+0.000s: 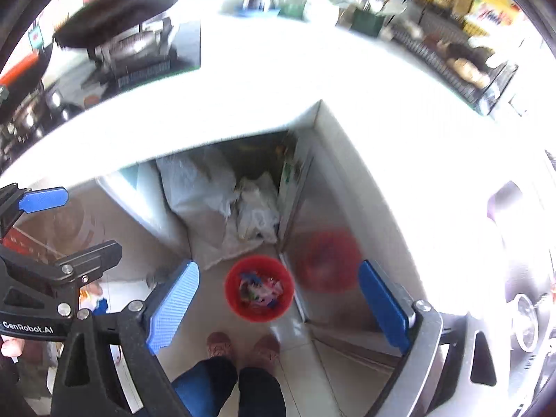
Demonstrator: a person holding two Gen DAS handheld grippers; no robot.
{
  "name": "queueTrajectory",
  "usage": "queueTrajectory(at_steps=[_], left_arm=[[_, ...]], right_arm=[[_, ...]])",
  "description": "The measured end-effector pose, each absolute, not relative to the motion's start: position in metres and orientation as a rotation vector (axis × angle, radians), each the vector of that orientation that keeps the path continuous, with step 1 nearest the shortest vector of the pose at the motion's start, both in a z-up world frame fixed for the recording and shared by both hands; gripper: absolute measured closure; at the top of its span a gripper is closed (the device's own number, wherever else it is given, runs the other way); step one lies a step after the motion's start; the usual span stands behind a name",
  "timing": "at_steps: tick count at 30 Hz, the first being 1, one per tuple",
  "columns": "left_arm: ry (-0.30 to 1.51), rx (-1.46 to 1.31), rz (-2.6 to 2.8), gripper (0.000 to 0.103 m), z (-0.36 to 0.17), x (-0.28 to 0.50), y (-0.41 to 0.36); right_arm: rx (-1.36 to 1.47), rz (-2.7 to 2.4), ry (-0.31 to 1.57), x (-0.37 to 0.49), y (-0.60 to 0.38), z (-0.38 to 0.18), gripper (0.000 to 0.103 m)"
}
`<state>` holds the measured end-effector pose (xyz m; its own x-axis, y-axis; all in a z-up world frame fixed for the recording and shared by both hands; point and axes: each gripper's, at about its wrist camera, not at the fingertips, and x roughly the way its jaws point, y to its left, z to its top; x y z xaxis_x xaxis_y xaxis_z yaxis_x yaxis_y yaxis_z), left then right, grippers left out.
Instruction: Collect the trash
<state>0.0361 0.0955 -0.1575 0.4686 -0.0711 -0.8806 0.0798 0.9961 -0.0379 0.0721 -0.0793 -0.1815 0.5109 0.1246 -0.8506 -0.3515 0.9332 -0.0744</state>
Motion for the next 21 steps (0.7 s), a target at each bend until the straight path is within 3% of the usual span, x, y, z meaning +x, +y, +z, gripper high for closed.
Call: queueTrajectory(at_steps=[10,21], left_arm=[[0.896,-0.064,-0.137,0.001,-0.060,0.018,0.079],[0.734,-0.074,-0.099,0.001,0.022,-0.059,0.038]], right_arm=[[-0.248,0.216,0.833,0.049,-0.112,-0.087,0.008],[-0.241,0.234,0.649,-0.004,-0.146,-0.014,0.008]])
